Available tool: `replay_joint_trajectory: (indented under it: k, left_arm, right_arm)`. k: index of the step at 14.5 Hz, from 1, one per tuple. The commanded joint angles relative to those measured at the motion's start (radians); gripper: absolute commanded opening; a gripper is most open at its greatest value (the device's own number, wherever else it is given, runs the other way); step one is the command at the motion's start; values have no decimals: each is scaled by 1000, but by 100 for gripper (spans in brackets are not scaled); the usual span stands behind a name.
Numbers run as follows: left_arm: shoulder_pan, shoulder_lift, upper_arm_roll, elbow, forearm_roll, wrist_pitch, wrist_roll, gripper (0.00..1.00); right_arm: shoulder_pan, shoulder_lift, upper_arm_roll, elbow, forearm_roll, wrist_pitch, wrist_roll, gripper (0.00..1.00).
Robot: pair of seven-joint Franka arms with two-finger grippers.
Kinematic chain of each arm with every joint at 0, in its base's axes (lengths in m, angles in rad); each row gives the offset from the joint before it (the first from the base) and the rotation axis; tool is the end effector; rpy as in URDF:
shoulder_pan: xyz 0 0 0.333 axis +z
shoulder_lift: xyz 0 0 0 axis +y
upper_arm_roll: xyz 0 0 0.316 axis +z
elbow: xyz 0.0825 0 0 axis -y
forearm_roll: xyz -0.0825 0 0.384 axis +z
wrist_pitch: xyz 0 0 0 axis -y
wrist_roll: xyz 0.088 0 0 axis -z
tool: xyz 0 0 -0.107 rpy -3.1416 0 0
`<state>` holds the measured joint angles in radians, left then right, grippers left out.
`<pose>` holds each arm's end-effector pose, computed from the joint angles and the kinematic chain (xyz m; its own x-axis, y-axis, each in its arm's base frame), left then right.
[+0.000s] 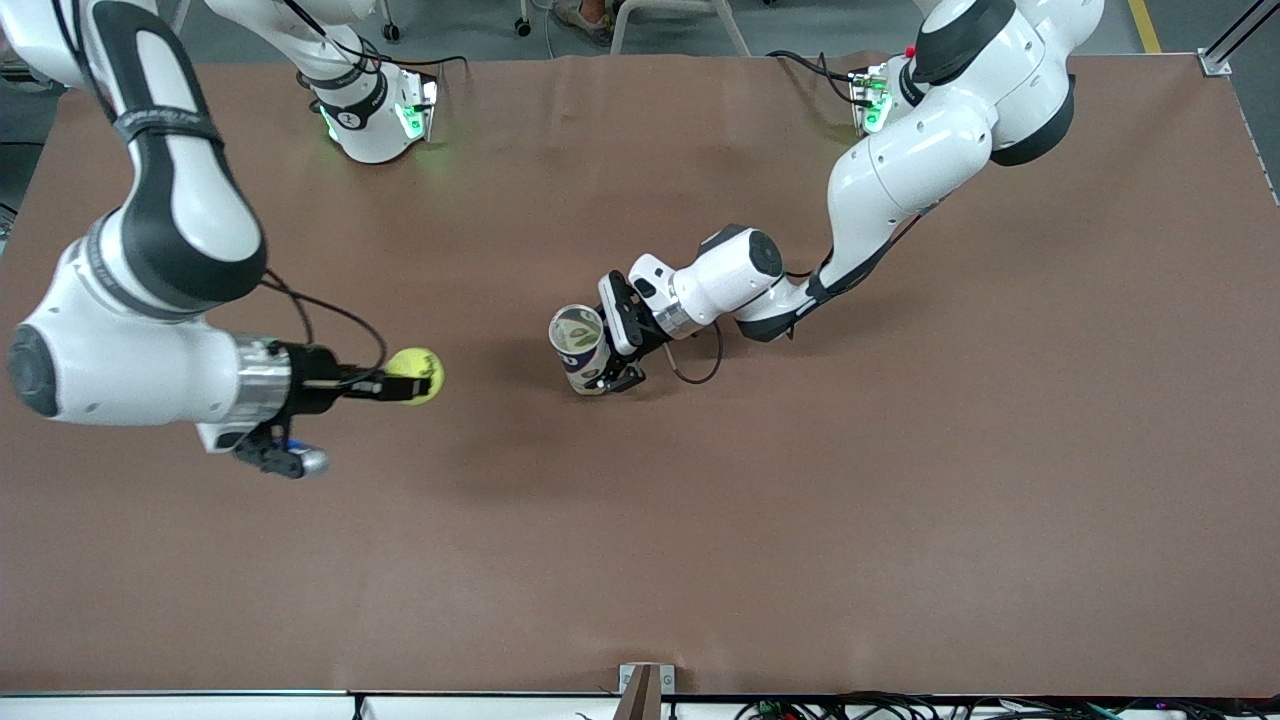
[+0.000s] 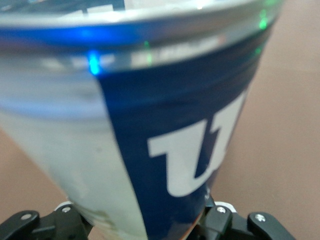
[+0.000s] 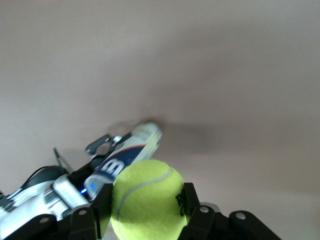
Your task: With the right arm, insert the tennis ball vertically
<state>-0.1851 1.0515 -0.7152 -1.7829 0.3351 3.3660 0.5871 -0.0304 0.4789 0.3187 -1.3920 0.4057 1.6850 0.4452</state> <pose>0.4676 -0.5021 0.1715 0.1439 -0.5950 0.7907 -0.9663 -0.2569 -0.0175 0.6496 0.1917 0.4452 0.9111 -0.1614 -0.3794 -0.3131 -0.8696 -0.3819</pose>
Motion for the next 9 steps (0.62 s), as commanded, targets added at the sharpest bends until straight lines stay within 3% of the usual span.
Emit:
replay_joint_trajectory:
  k: [1,9]
  left_arm:
    - [-11,-1,19,2,15,1,-1,79]
    - [-13,-2,29,2,16,1,-1,79]
  right_arm:
    - [67,-16,34,-45,24,24,137,35]
    - [204,30,33,-64,21,162,273,36]
